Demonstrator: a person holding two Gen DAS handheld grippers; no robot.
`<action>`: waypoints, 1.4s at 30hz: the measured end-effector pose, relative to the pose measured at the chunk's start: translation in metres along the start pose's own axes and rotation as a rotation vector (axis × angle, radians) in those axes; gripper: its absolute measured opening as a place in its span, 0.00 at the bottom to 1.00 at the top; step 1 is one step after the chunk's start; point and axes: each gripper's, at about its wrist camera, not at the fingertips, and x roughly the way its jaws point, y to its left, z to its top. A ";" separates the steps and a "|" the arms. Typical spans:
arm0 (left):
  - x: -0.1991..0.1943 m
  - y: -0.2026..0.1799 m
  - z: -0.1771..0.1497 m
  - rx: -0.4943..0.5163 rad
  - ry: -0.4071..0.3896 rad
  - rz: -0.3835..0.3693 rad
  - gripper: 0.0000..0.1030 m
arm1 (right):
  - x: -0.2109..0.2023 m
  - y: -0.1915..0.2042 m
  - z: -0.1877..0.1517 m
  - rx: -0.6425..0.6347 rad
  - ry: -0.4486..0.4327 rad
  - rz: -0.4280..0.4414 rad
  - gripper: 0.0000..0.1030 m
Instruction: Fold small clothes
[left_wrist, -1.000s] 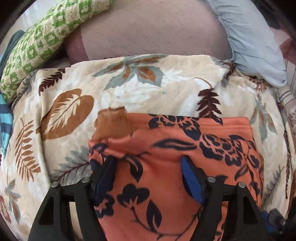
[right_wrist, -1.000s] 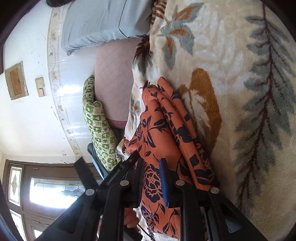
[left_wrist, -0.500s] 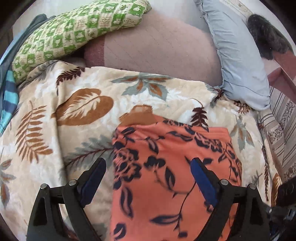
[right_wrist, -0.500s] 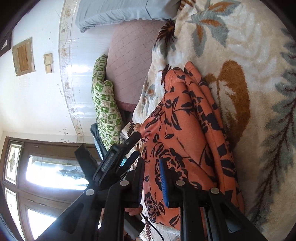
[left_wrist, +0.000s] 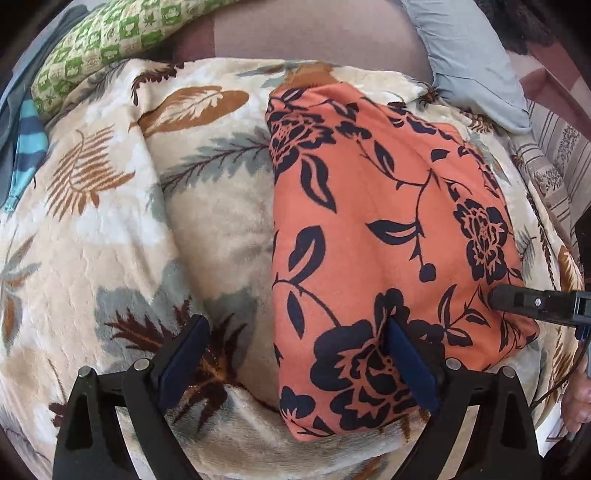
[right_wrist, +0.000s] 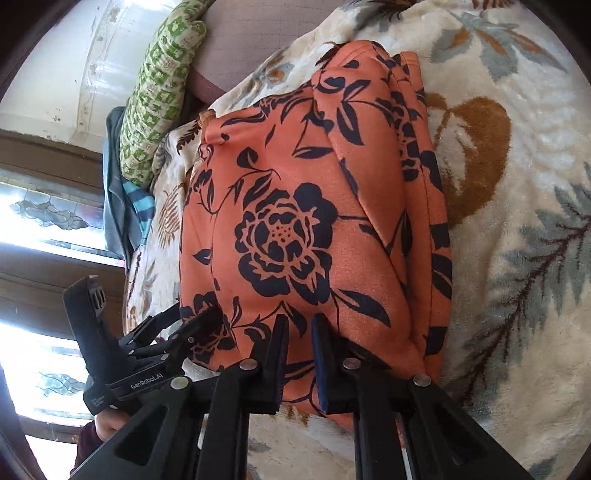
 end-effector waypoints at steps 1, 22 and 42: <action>-0.006 -0.001 0.004 0.000 -0.022 0.002 0.93 | -0.006 -0.003 0.003 0.014 -0.033 0.017 0.17; 0.024 -0.010 0.101 -0.044 -0.027 0.180 0.96 | -0.026 -0.020 0.022 0.194 -0.236 0.037 0.17; -0.003 -0.036 0.036 0.221 -0.169 0.387 0.96 | -0.017 -0.021 0.023 0.222 -0.204 0.031 0.18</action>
